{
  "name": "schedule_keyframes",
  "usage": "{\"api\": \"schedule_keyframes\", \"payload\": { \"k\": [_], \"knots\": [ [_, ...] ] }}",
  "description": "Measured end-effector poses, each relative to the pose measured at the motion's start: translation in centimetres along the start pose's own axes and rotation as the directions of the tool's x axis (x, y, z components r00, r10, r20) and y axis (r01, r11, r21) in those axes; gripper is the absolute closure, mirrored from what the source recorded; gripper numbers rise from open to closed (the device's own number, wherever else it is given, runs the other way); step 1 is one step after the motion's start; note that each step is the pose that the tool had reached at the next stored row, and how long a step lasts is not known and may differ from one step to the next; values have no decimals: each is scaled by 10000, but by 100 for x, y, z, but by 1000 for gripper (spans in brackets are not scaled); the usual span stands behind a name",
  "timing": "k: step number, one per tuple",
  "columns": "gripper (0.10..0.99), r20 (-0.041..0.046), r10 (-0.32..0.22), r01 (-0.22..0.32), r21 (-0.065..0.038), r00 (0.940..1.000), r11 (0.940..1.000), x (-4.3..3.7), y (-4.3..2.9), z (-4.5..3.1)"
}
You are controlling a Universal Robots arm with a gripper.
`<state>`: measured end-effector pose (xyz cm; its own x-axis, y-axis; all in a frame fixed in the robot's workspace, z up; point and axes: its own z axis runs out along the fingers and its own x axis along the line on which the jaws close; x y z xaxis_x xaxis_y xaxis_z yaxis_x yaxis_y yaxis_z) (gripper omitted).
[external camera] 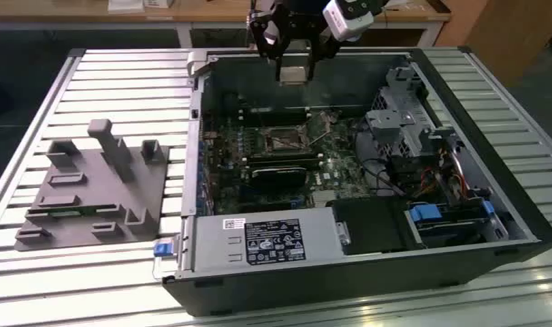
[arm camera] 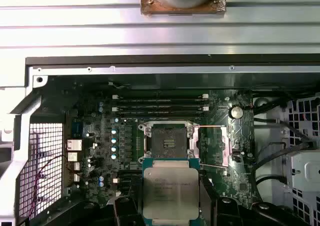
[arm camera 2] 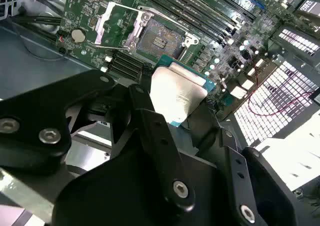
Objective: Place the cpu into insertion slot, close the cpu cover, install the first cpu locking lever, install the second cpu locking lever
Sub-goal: 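Place the cpu into insertion slot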
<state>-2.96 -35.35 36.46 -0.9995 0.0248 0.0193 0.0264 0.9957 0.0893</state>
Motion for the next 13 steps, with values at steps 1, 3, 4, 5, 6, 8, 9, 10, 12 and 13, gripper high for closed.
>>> {"api": "schedule_keyframes", "payload": {
  "k": [1, 3, 4, 5, 6, 8, 9, 10, 12, 13],
  "knots": [
    [549, 1, 0, 0, 0, 10000, 10000, 0, 0, 0],
    [549, 0, 0, 0, 0, 10000, 10000, 0, 0, 0],
    [549, 0, 0, 0, 0, 10000, 10000, 0, 0, 0],
    [549, 0, 0, 0, 1, 10000, 10000, 0, 0, 1],
    [549, 0, 0, 0, 1, 10000, 10000, 0, 0, 3],
    [549, 0, 0, 0, 0, 10000, 10000, 0, -1, 12],
    [549, 0, 0, 0, 0, 10000, 10000, 0, -1, 17],
    [549, 0, 0, 0, 0, 10000, 10000, -1, -2, 21],
    [549, 0, 0, 0, 0, 10000, 10000, -1, -2, 26],
    [549, 0, 0, 0, 0, 10000, 10000, -1, -3, 29]
  ]
}}
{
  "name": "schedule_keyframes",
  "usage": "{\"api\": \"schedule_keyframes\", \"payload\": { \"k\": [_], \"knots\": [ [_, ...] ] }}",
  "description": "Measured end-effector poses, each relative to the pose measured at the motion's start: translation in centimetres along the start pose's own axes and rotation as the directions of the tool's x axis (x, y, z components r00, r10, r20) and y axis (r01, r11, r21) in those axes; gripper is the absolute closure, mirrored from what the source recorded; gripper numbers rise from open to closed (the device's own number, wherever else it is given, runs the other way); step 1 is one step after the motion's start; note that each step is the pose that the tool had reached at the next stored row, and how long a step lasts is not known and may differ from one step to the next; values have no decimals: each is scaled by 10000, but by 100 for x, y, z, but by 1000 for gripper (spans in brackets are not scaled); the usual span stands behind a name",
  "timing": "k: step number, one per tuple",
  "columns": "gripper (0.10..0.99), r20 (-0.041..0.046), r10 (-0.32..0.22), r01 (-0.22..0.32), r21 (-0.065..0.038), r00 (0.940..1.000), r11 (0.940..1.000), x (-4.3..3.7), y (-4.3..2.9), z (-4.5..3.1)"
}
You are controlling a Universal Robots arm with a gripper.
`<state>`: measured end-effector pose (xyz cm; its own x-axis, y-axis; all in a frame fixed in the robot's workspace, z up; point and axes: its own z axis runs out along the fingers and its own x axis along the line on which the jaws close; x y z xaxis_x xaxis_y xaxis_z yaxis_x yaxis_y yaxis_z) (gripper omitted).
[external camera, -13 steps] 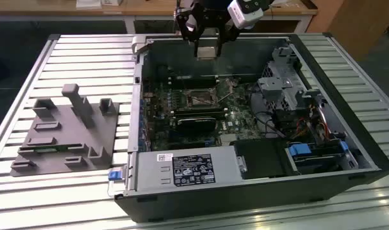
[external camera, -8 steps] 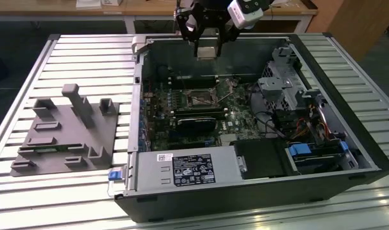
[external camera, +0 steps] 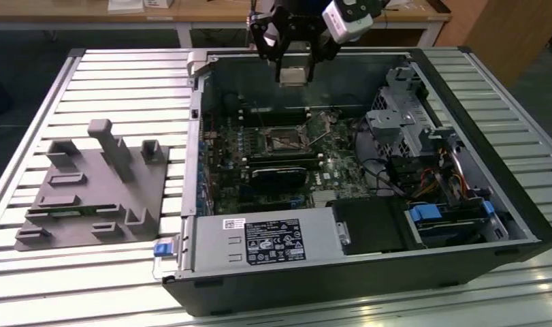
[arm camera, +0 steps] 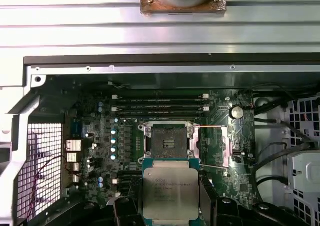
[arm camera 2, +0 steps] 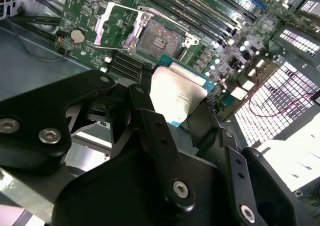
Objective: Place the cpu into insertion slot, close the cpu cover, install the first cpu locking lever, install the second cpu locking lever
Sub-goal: 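Place the cpu into insertion slot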
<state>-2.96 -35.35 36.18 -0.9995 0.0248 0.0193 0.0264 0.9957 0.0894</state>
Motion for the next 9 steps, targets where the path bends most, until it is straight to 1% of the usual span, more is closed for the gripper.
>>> {"api": "schedule_keyframes", "payload": {
  "k": [9],
  "knots": [
    [549, 0, 0, 0, -1, 10000, 10000, -1, -3, 37]
  ]
}}
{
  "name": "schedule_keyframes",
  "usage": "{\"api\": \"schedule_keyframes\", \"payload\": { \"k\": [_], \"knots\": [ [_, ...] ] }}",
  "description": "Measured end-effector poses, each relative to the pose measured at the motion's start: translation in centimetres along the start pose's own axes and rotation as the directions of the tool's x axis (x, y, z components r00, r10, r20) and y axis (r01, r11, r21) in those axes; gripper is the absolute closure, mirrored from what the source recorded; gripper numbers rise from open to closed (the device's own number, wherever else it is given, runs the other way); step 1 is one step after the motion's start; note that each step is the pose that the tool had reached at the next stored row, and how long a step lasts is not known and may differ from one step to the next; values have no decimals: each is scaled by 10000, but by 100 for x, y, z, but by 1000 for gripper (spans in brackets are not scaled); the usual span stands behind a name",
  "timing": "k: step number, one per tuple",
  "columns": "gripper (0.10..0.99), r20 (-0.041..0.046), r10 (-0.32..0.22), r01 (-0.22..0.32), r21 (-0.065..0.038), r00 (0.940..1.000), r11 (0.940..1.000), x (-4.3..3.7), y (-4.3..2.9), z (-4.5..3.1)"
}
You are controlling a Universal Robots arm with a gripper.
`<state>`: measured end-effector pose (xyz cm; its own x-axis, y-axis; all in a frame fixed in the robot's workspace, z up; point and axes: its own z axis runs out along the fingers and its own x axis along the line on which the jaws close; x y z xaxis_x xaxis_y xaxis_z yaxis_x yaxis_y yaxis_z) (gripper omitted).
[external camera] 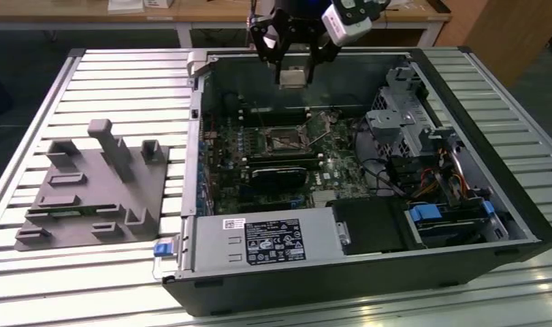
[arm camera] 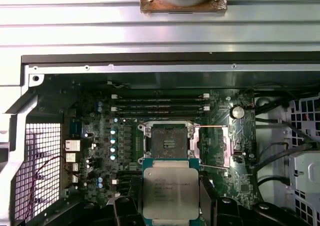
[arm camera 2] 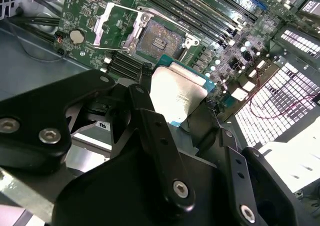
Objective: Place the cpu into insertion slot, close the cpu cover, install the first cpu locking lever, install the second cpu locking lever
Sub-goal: 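Place the cpu into insertion slot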
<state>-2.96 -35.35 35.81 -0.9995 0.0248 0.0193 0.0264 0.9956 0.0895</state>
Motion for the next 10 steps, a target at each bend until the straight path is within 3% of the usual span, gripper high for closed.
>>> {"api": "schedule_keyframes", "payload": {
  "k": [10],
  "knots": [
    [549, 0, 0, 0, 1, 10000, 10000, -1, -5, 57]
  ]
}}
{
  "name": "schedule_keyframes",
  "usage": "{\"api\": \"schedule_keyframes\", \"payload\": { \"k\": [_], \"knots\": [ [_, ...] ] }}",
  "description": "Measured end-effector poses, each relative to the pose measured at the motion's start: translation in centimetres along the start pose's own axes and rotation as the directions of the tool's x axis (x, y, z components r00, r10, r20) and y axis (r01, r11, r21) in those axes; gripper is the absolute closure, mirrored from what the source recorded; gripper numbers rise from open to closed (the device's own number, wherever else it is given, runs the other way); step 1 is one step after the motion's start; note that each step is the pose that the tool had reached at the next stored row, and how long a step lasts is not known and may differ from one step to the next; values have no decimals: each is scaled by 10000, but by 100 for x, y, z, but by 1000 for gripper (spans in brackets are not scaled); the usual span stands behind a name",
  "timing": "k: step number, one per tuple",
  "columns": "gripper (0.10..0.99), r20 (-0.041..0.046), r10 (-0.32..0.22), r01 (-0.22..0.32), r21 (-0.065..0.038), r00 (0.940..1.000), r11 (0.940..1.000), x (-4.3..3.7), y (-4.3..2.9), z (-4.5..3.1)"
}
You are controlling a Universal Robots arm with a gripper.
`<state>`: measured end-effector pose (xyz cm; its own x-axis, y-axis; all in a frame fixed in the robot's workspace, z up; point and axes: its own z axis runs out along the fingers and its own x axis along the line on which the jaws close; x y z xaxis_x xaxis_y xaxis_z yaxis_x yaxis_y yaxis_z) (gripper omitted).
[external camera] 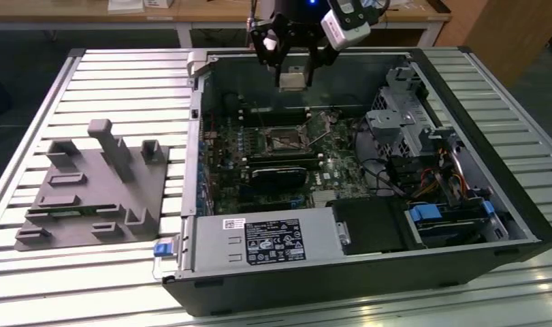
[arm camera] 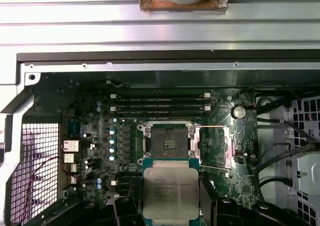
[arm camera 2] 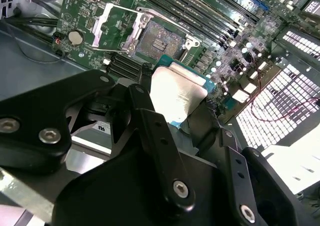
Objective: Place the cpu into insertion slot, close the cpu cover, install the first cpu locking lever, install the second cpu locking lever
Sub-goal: 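Place the cpu into insertion slot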
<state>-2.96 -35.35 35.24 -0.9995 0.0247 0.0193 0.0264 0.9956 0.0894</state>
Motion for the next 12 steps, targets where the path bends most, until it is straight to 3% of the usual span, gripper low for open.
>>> {"api": "schedule_keyframes", "payload": {
  "k": [12],
  "knots": [
    [549, 0, 0, 0, 0, 10000, 10000, -2, -8, 86]
  ]
}}
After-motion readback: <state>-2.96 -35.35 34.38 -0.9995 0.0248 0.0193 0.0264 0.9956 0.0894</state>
